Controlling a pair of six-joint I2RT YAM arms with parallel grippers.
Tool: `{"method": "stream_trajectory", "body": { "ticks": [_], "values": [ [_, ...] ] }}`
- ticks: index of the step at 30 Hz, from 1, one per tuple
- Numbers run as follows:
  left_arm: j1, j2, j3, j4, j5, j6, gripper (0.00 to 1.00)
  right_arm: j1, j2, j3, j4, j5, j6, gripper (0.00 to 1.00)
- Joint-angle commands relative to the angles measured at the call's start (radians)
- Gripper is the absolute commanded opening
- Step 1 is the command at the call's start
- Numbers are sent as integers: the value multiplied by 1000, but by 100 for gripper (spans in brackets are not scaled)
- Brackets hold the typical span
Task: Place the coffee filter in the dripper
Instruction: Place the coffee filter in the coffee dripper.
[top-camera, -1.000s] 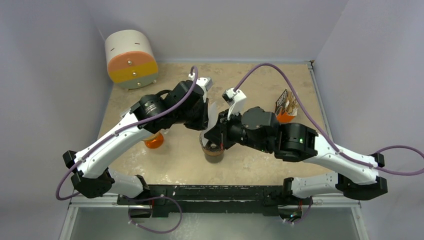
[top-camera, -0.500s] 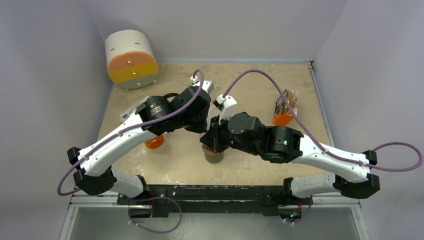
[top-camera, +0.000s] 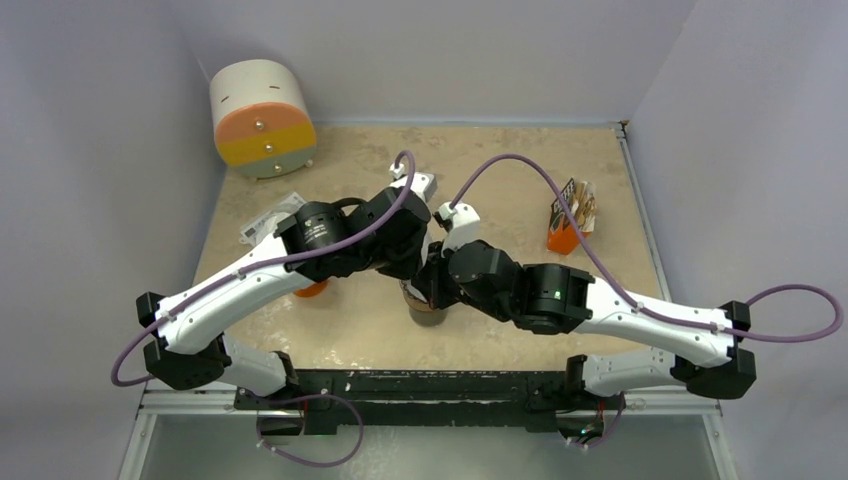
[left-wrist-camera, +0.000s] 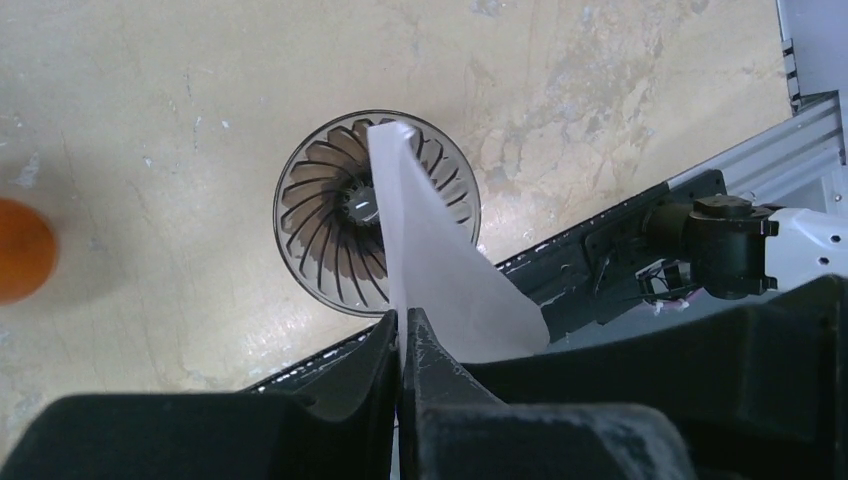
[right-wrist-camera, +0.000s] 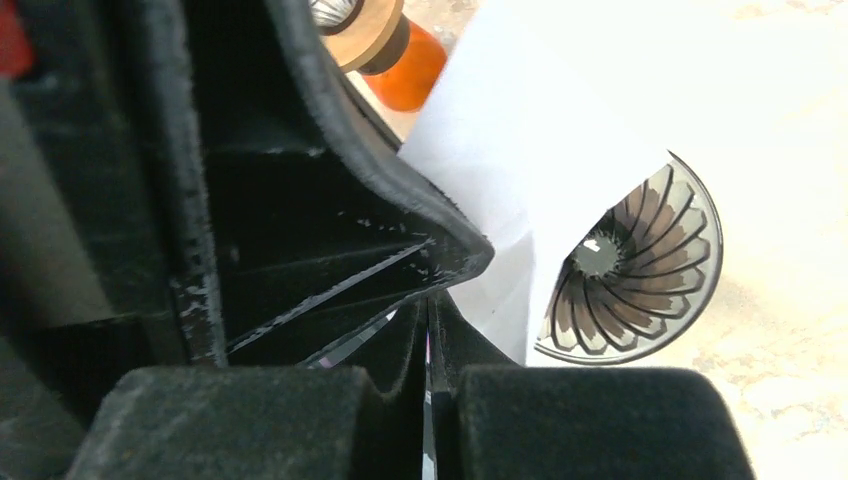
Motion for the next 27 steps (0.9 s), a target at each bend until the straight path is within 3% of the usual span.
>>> {"method": "stream_trajectory", "body": {
  "ticks": [1, 11, 19, 27],
  "values": [
    [-37, -18, 17, 17, 12, -41, 0, -3, -47, 4, 69, 92, 35, 0],
    [-92, -17, 8, -6, -12, -61, 0, -3, -88, 5, 26, 176, 66, 0],
    [-133, -8, 1, -25, -7, -74, 0, -3, -9, 90, -98, 265, 84, 0],
    [-133, -51, -19, -37, -23, -69, 0, -1, 74, 125, -155, 244, 110, 0]
  ]
}}
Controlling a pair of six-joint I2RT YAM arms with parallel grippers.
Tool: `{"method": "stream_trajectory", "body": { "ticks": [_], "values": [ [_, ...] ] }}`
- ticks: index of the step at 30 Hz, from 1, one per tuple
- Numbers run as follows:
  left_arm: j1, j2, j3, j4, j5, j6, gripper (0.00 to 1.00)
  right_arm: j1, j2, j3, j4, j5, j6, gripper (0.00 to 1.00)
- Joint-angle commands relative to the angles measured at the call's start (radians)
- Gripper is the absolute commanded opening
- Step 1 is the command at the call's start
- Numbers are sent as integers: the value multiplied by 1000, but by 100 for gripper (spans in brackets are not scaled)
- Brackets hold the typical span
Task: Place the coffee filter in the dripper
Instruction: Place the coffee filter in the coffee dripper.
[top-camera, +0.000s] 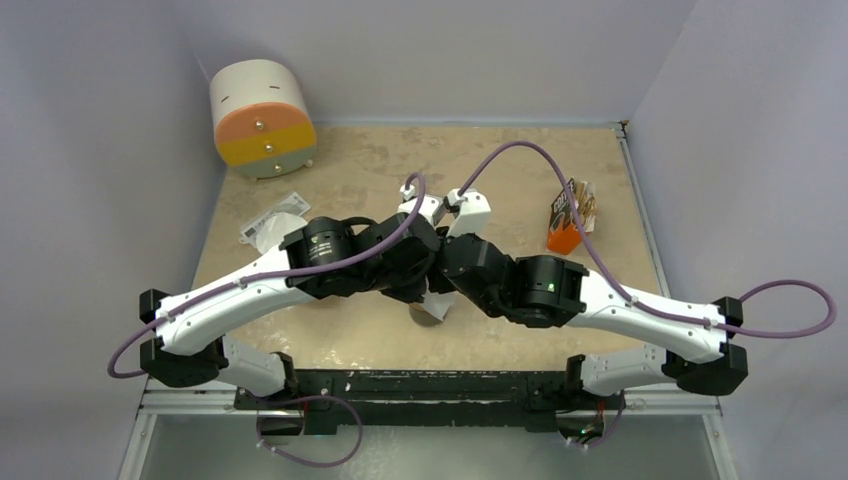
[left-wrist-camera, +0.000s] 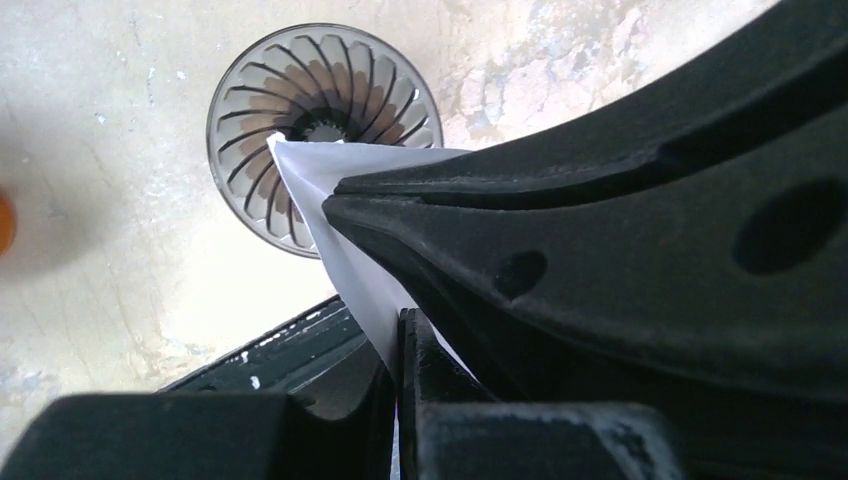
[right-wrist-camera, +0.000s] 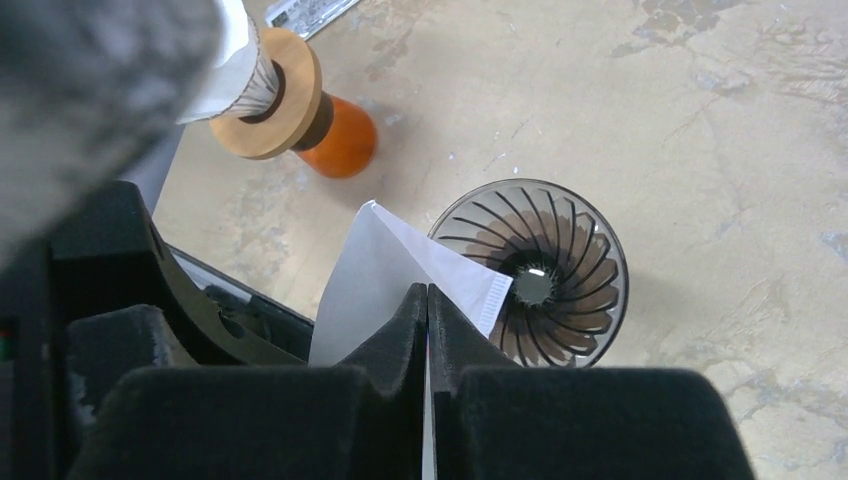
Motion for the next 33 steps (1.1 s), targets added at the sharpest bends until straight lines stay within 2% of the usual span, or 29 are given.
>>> {"method": "stream_trajectory", "body": {
  "ticks": [1, 7, 13, 16, 24, 33],
  "values": [
    [-3, -60, -16, 4, -21, -14, 0, -1, 31, 33, -57, 29, 45, 0],
    [33, -132, -86, 67, -25, -15, 0, -1, 29, -30, -37, 20, 82, 0],
    [166, -213, -236, 240, 160, -11, 0, 0, 21, -79, -17, 33, 104, 0],
    [205, -225, -271, 282, 206, -6, 0, -1, 29, -70, -31, 38, 102, 0],
    [229, -178, -283, 343, 248, 21, 0, -2, 70, -24, -85, 5, 83, 0],
    [244, -178, -312, 353, 246, 13, 0, -14, 114, 5, -119, 47, 117, 0]
  ]
}}
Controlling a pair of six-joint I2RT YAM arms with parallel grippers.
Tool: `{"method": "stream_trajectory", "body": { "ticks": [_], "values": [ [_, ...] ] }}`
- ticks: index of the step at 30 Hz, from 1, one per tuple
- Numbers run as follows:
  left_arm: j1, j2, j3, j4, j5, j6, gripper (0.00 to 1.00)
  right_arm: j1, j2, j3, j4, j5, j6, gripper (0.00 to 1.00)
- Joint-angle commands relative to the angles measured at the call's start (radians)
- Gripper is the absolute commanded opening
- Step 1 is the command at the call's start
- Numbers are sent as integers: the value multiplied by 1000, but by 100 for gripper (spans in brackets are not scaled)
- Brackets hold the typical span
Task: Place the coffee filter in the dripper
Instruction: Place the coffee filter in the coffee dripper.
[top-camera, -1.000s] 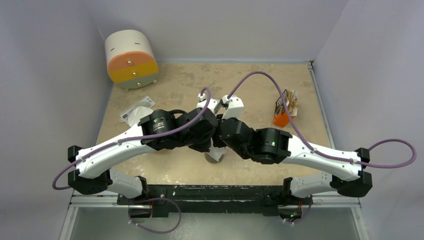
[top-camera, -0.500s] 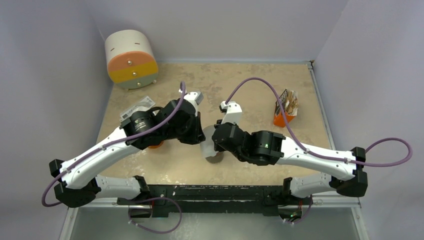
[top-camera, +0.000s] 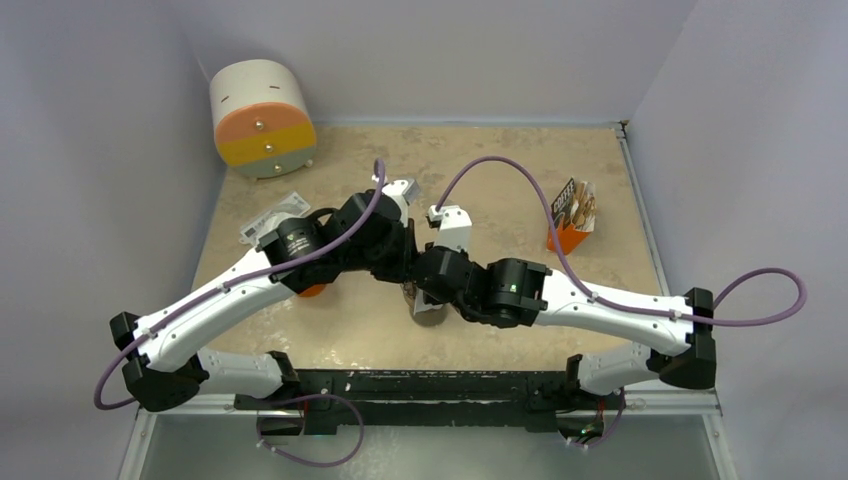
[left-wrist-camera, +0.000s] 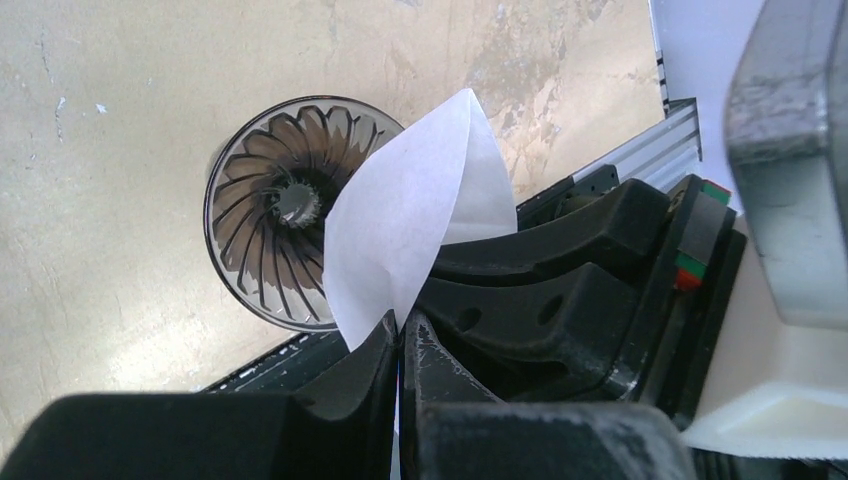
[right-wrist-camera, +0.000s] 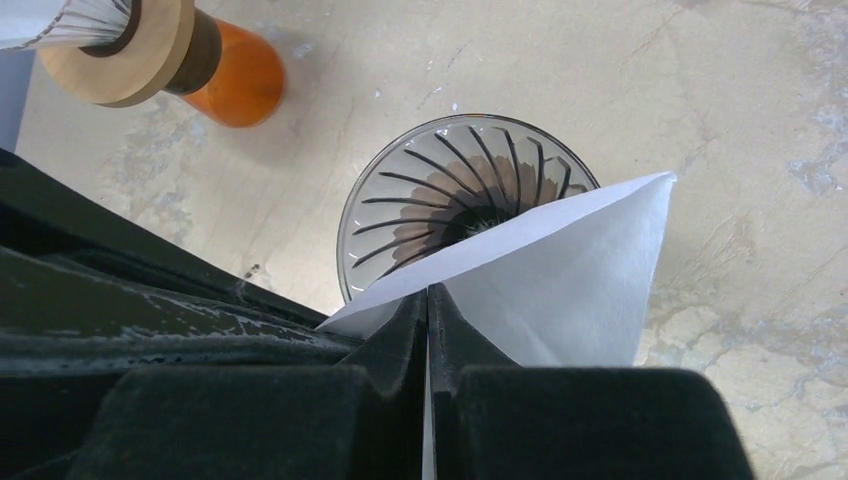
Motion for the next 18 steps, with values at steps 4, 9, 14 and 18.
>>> {"method": "stream_trajectory", "body": {
  "ticks": [4, 9, 14, 18],
  "values": [
    [15, -49, -68, 48, -4, -20, 0, -50, 27, 49, -43, 3, 72, 0],
    [20, -117, -154, 96, -28, -68, 0, -87, 45, 42, -43, -44, 105, 0],
    [25, -154, -210, 151, -31, -104, 0, -136, 46, 12, -15, -117, 109, 0],
    [30, -147, -216, 164, -29, -99, 0, -140, 65, 40, -38, -123, 87, 0]
  ]
}}
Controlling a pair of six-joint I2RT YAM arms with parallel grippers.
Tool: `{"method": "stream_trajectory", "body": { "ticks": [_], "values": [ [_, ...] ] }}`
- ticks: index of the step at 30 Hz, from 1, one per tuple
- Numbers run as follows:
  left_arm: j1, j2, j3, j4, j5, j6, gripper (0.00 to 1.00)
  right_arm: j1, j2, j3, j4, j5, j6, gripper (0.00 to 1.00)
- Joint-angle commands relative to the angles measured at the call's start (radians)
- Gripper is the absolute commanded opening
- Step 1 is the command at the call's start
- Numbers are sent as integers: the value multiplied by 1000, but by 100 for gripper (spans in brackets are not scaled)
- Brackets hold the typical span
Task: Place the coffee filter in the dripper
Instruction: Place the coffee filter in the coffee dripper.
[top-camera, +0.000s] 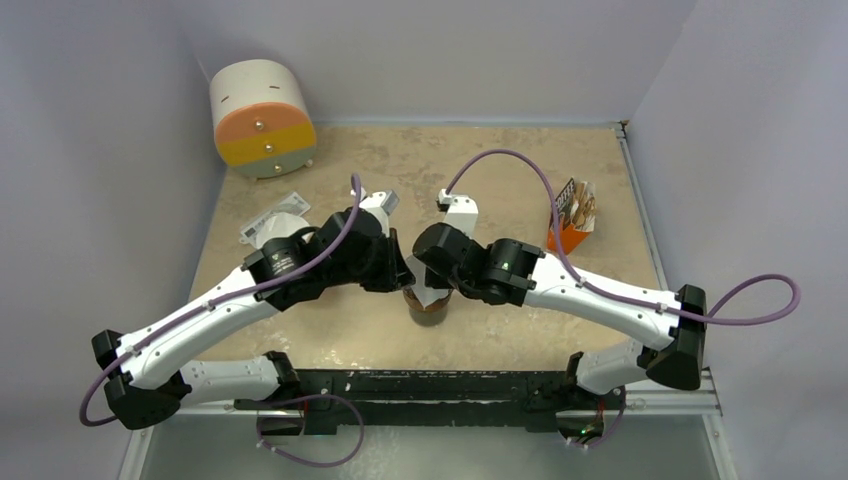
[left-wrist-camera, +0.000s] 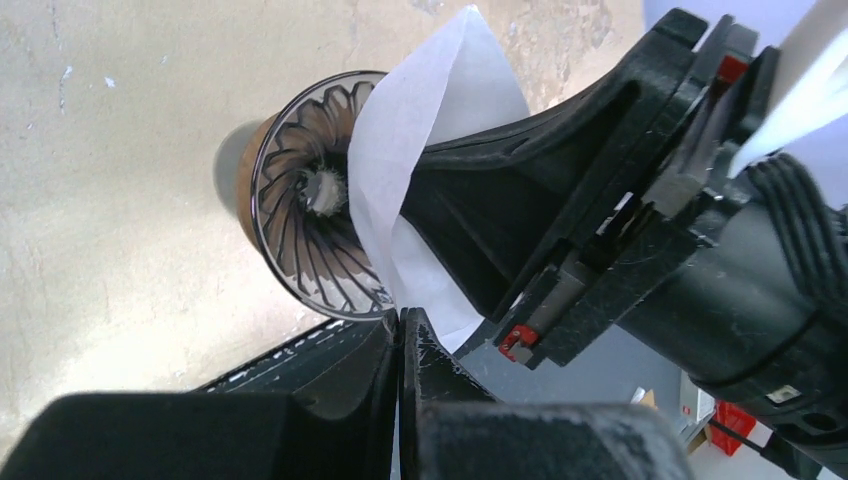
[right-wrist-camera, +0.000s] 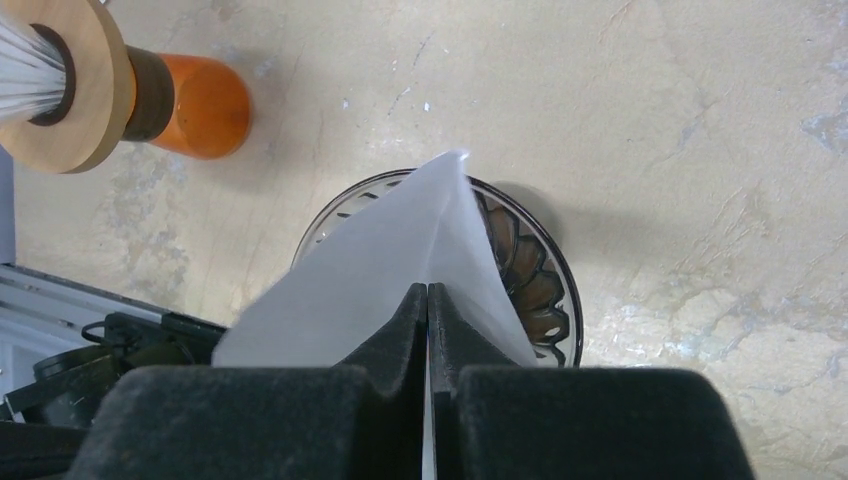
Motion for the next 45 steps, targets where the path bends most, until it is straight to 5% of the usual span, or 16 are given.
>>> {"method": "stream_trajectory", "body": {
  "ticks": [1, 32, 36, 42, 45],
  "values": [
    [13, -3, -14, 74, -11, -17, 0, -7, 16, 36, -24, -16, 4, 0],
    [40, -85, -97, 125, -16, -12, 0, -32, 90, 35, -85, -54, 0, 0],
    [40, -122, -99, 103, -42, -4, 0, -32, 83, 32, -96, -54, -13, 13],
    [40, -166, -91, 69, -76, 15, 22, -32, 75, 30, -89, -72, -33, 27],
    [40, -181, -87, 51, -92, 27, 24, -32, 76, 40, -97, -80, -42, 47]
  ]
}}
